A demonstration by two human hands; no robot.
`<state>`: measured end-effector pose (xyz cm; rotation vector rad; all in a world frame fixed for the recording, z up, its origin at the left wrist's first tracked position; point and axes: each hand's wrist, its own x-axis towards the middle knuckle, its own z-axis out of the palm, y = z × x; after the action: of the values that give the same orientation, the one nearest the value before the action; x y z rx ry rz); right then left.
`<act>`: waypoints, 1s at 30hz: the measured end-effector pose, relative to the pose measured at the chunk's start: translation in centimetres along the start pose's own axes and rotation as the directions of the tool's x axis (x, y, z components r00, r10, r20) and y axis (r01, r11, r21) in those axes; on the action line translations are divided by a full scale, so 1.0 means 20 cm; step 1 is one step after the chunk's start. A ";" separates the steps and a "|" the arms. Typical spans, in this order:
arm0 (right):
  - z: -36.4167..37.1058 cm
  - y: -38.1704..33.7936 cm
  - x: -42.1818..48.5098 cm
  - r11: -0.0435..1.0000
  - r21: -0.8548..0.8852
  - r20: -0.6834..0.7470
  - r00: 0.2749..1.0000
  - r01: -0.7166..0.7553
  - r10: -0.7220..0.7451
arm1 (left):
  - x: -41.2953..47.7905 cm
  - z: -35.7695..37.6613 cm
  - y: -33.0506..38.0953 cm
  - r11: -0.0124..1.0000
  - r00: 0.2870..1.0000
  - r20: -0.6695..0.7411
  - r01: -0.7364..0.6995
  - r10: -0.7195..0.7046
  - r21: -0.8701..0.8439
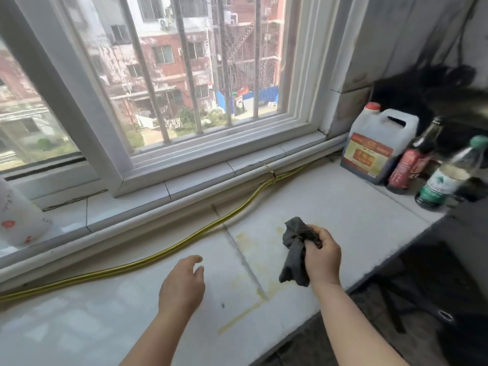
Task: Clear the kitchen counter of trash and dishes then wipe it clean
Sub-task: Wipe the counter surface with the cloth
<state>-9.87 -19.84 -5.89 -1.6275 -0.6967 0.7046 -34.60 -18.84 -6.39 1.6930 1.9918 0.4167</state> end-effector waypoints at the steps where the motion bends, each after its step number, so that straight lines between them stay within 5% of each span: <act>1: -0.08 0.00 0.06 1.000 0.007 -0.060 0.998 -0.007 0.007 | 0.01 0.02 0.05 1.000 1.000 0.008 -0.016 0.016 0.003; 6: -0.41 0.06 0.38 0.995 -0.089 -0.283 0.959 -0.053 0.026 | 0.09 0.24 0.43 0.995 0.993 0.064 -0.101 0.100 0.016; 9: -0.54 0.14 0.54 0.958 -0.282 -0.237 0.971 -0.058 -0.012 | 0.14 0.41 0.71 0.987 0.982 0.101 -0.161 0.158 0.022; 11: -0.56 0.22 0.60 0.821 -0.571 -0.036 0.999 -0.003 -0.022 | 0.17 0.52 0.89 0.976 0.970 0.121 -0.215 0.211 0.023; 14: -0.57 0.33 0.66 0.449 -0.858 0.275 0.961 0.249 -0.008 | 0.22 0.70 1.15 0.957 0.947 0.158 -0.288 0.280 0.028; 16: -0.62 0.33 0.78 0.357 -0.890 0.306 0.952 0.283 0.010 | 0.25 0.79 1.28 0.944 0.930 0.187 -0.327 0.315 0.034; 24: -0.82 0.31 1.32 0.241 -0.970 0.057 0.997 0.043 0.051 | 0.43 0.92 1.43 0.931 0.931 0.174 -0.343 0.321 0.121; 30: -0.50 0.25 1.50 0.238 -0.952 0.213 0.975 0.191 0.067 | 0.56 0.86 1.36 0.940 0.954 0.105 -0.296 0.281 0.171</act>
<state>17.36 -3.84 -11.51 -2.6839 -1.5877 0.3174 -3.85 -4.23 -8.31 2.0966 1.7754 0.2640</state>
